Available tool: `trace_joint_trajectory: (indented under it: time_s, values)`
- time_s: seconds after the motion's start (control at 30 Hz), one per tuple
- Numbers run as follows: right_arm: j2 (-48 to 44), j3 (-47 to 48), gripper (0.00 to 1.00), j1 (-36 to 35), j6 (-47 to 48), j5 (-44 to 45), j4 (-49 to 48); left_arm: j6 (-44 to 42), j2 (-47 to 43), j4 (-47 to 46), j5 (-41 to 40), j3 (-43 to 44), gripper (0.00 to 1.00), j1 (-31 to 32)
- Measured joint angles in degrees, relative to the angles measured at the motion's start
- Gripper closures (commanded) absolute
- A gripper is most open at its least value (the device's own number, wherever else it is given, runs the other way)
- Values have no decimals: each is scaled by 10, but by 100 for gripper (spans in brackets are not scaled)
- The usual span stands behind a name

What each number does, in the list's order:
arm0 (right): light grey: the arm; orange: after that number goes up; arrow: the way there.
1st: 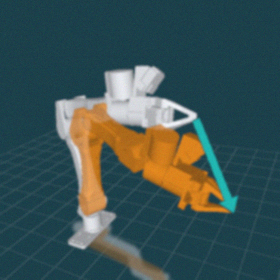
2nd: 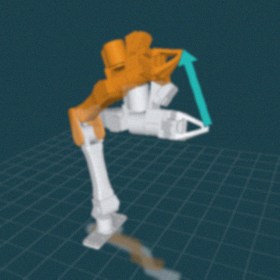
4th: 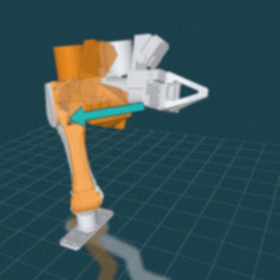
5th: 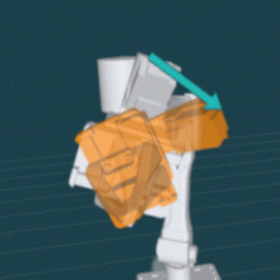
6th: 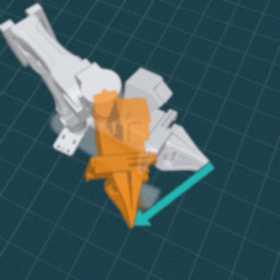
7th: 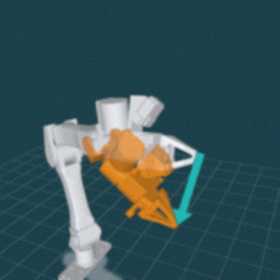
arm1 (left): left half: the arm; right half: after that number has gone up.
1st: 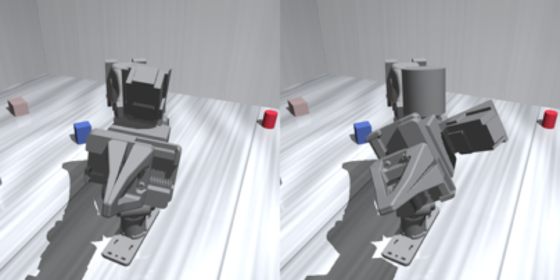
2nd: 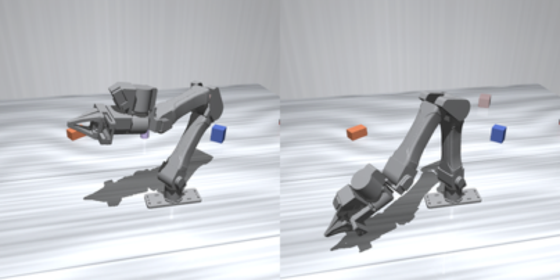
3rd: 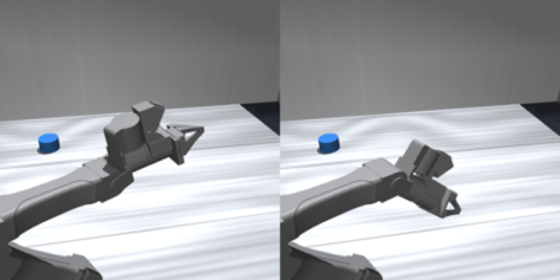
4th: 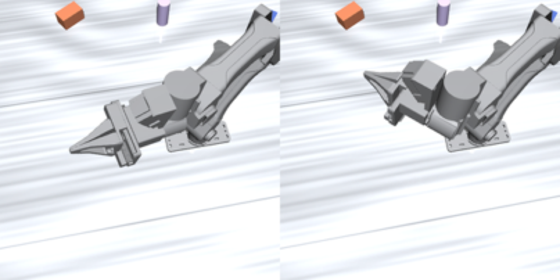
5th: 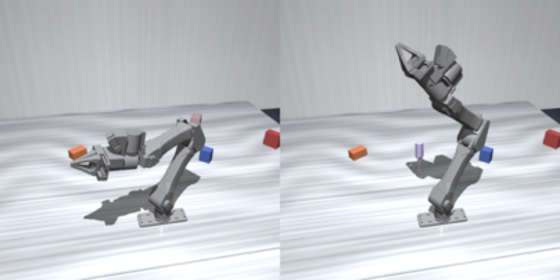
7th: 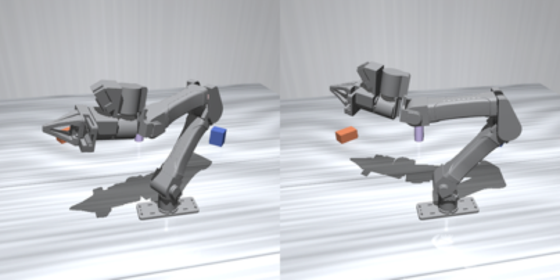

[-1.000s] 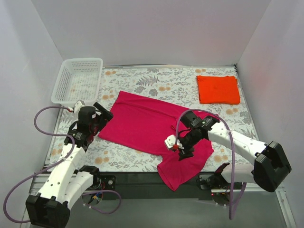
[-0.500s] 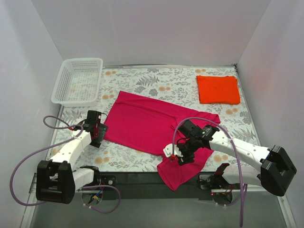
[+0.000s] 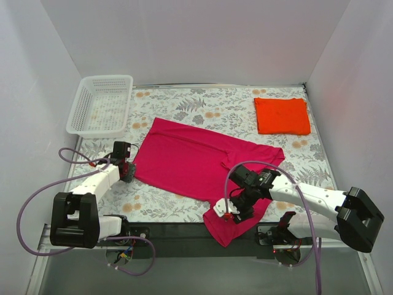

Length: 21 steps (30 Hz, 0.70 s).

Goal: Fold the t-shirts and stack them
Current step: Fold the tshirt

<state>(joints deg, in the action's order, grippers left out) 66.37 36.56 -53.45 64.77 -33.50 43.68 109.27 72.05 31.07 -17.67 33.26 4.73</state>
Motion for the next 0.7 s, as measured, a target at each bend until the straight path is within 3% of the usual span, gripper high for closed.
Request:
trace_joint_trajectory:
  time_s: [0.33,0.7]
  values:
    - [14,-12,61,-114,-2,3,2,-41,-61,-24,6,-13,100,-1]
    - [70,36,57,-252,-75,9,-18,-49,-61,-30,12,-27,100,-1]
